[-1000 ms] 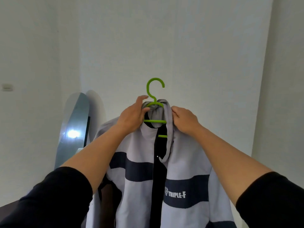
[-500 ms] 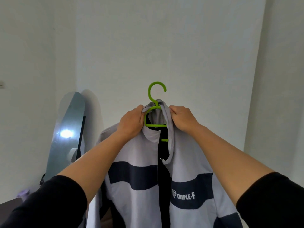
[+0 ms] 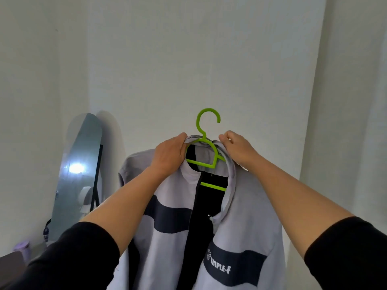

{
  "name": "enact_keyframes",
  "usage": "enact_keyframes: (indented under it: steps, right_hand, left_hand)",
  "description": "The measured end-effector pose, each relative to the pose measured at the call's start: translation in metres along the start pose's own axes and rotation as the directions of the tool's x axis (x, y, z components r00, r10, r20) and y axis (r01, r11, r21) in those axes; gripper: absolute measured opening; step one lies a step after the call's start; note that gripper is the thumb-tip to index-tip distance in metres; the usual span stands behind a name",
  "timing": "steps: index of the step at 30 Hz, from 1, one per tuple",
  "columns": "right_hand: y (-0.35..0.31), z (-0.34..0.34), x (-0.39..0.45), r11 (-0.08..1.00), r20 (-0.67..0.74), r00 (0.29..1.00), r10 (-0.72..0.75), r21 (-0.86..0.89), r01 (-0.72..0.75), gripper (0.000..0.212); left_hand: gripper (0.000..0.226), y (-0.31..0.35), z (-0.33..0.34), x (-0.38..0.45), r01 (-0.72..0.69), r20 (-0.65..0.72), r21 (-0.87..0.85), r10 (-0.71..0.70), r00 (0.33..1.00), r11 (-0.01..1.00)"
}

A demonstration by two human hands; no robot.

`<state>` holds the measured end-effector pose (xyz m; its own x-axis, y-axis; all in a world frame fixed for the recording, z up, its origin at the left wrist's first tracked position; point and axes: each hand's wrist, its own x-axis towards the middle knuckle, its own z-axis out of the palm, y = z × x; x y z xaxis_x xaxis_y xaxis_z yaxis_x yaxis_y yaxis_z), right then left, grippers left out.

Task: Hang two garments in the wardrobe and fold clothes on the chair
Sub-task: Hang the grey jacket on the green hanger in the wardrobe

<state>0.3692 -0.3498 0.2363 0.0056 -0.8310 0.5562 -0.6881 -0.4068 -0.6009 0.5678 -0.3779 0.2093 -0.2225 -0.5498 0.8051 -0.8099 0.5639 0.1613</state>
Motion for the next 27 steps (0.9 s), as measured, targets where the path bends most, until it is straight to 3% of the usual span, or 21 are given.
enact_keyframes:
  steps: [4,7,12,16,21,27]
  right_hand:
    - [0.014,-0.006,-0.023,0.983,-0.115,0.98,-0.16,-0.112,0.147,0.036]
    - [0.029,0.0,-0.038,0.861,-0.186,0.934,-0.305,-0.472,0.187,0.044]
    - [0.023,0.01,-0.044,0.734,-0.225,0.852,-0.472,-0.637,0.238,0.024]
    - [0.008,0.005,-0.027,0.869,-0.285,0.934,-0.217,-0.492,0.052,0.018]
    - [-0.025,0.012,-0.004,0.975,-0.37,0.928,-0.044,-0.217,-0.041,0.02]
    - [-0.035,0.035,-0.002,1.0,-0.188,0.982,0.012,-0.01,-0.014,0.025]
  left_hand:
    - [0.027,-0.01,-0.009,0.006,0.089,-0.041,-0.001,-0.089,0.995,0.996]
    - [0.026,-0.014,-0.016,0.008,0.133,-0.075,0.019,-0.131,0.989,0.991]
    - [0.024,-0.015,-0.016,0.003,0.132,-0.062,0.047,-0.129,0.99,0.99]
    - [0.024,-0.019,-0.016,-0.003,0.127,-0.047,0.061,-0.125,0.991,0.99]
    - [0.026,-0.012,-0.014,-0.01,0.035,-0.047,0.049,-0.033,0.998,0.998]
    - [0.021,-0.015,-0.011,-0.008,0.099,-0.177,0.011,-0.095,0.98,0.995]
